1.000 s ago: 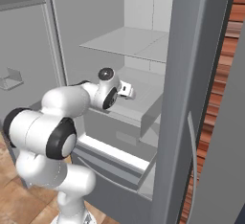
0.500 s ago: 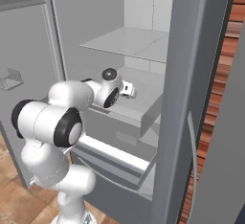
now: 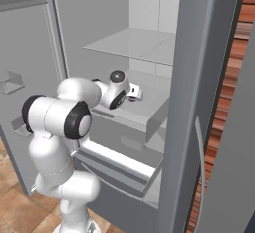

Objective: Retrieve the mango and peach from the fridge and place them into the bowl on the dining table.

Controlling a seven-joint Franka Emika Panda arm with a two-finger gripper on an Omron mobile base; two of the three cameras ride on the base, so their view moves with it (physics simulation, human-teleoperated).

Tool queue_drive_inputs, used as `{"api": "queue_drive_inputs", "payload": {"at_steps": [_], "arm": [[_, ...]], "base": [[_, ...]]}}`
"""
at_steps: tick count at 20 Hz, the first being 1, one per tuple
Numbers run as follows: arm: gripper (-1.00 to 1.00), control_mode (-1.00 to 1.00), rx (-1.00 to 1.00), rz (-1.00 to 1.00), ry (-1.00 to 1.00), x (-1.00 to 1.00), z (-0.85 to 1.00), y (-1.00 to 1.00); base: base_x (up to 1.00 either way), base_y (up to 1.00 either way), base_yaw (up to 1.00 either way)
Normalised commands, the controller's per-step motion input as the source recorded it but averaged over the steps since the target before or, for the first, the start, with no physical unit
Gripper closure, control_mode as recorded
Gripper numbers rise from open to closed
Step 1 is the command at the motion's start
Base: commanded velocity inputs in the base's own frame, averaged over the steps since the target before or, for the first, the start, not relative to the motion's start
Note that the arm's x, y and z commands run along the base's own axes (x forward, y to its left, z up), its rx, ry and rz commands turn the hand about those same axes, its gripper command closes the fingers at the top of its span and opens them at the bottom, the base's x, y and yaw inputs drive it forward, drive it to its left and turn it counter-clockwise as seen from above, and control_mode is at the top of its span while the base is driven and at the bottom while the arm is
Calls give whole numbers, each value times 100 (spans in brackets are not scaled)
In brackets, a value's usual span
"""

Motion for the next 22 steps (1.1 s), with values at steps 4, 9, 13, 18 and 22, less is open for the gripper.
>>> {"api": "queue_drive_inputs", "payload": {"at_steps": [4, 9, 13, 18, 22], "arm": [[-100, -100, 0, 0, 0, 23, -21, -2], [-100, -100, 0, 0, 0, 24, -16, -8], [-100, -100, 0, 0, 0, 29, -10, -5], [-100, -100, 0, 0, 0, 32, -11, -3], [-100, -100, 0, 0, 0, 33, -12, -1]], "base": [[0, 0, 0], [0, 0, 0], [0, 0, 0], [0, 0, 0], [0, 0, 0]]}}
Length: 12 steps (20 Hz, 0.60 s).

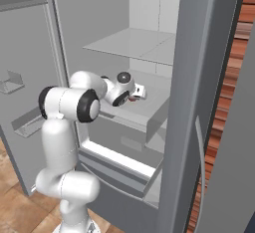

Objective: Retrieve the mango and peach from the fridge and place them into the bowl on the dining table.

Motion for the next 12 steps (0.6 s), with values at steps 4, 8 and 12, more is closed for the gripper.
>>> {"api": "queue_drive_inputs", "payload": {"at_steps": [4, 8, 12], "arm": [[-100, -100, 0, 0, 0, 32, -14, -1], [-100, -100, 0, 0, 0, 30, -12, -2], [-100, -100, 0, 0, 0, 29, -12, -3]], "base": [[0, 0, 0], [0, 0, 0], [0, 0, 0]]}}
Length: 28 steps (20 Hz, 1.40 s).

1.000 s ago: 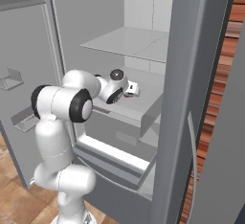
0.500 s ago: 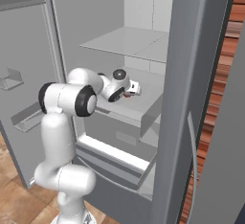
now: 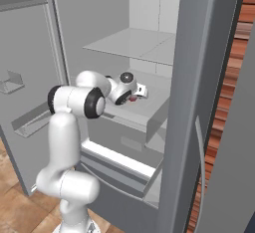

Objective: Retrieve the mango and peach from the fridge and place them into the bowl on the dining table.

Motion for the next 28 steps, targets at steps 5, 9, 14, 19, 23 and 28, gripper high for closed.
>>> {"api": "queue_drive_inputs", "payload": {"at_steps": [5, 9, 14, 19, 23, 28], "arm": [[-100, -100, 0, 0, 0, 19, -15, -1], [-100, -100, 0, 0, 0, 15, -20, 0], [-100, -100, 0, 0, 0, 15, -22, 0], [-100, -100, 0, 0, 0, 5, -32, 0], [-100, -100, 0, 0, 2, 0, -56, 0], [-100, -100, 0, 0, 5, 0, -69, 0]], "base": [[0, 0, 0], [0, 0, 0], [0, 0, 0], [0, 0, 0], [0, 0, 0], [0, 0, 0]]}}
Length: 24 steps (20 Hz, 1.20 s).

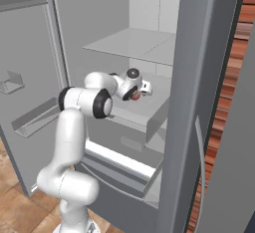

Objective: Retrieve the mango and peach from the fridge and place them into the bowl on the dining table.

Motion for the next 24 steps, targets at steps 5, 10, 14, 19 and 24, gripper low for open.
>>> {"api": "queue_drive_inputs", "payload": {"at_steps": [5, 10, 14, 19, 24], "arm": [[-100, -100, 0, 0, 6, 0, -69, 1], [-100, -100, 0, 0, 8, 0, -81, 7], [-100, -100, 0, 0, 5, -15, -98, 24], [-100, -100, 0, 0, 0, -44, -100, 31], [-100, -100, 0, 0, 0, -67, -100, 21]], "base": [[0, 0, 0], [0, 0, 0], [0, 0, 0], [0, 0, 0], [0, 0, 0]]}}
